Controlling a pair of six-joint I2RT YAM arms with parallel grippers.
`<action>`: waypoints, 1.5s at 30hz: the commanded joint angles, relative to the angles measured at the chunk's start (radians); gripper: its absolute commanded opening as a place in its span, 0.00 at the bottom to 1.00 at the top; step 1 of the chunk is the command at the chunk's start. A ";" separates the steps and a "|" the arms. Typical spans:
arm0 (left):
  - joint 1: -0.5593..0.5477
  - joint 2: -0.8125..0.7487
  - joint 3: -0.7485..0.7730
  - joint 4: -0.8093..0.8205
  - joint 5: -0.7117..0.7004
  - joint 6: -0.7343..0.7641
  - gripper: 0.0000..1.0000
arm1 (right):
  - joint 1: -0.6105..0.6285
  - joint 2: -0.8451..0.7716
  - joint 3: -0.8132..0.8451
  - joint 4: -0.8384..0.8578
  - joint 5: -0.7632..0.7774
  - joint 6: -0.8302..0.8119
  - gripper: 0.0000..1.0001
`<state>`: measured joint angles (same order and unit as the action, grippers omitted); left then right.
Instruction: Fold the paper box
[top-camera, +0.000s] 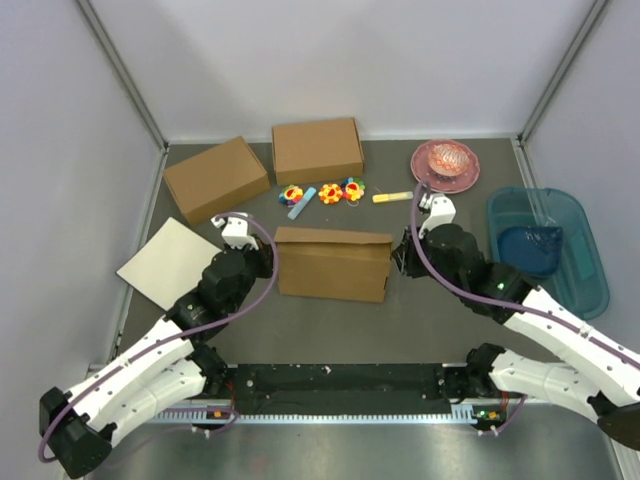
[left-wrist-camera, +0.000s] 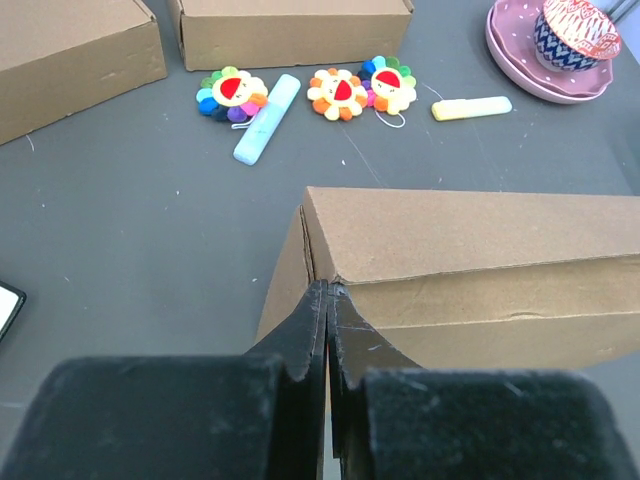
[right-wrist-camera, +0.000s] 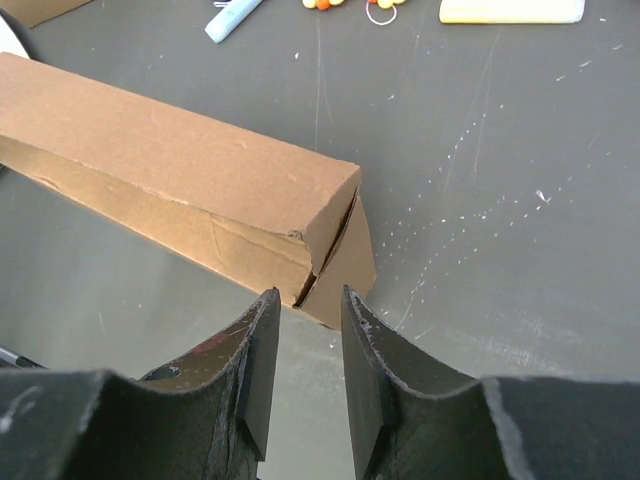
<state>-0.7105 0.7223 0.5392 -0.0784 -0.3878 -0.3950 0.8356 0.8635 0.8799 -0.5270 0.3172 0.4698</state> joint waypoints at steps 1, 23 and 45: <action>-0.014 0.003 -0.051 -0.119 -0.002 -0.021 0.00 | 0.003 0.028 0.056 -0.004 0.013 -0.023 0.31; -0.017 0.000 -0.024 -0.126 0.006 -0.002 0.00 | 0.003 0.123 0.087 0.068 0.100 -0.076 0.31; -0.017 -0.003 -0.041 -0.116 0.027 -0.015 0.00 | 0.003 0.068 -0.119 0.111 0.080 0.004 0.00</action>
<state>-0.7219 0.7025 0.5327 -0.0891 -0.3912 -0.3981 0.8356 0.9600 0.8494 -0.3977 0.3977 0.4202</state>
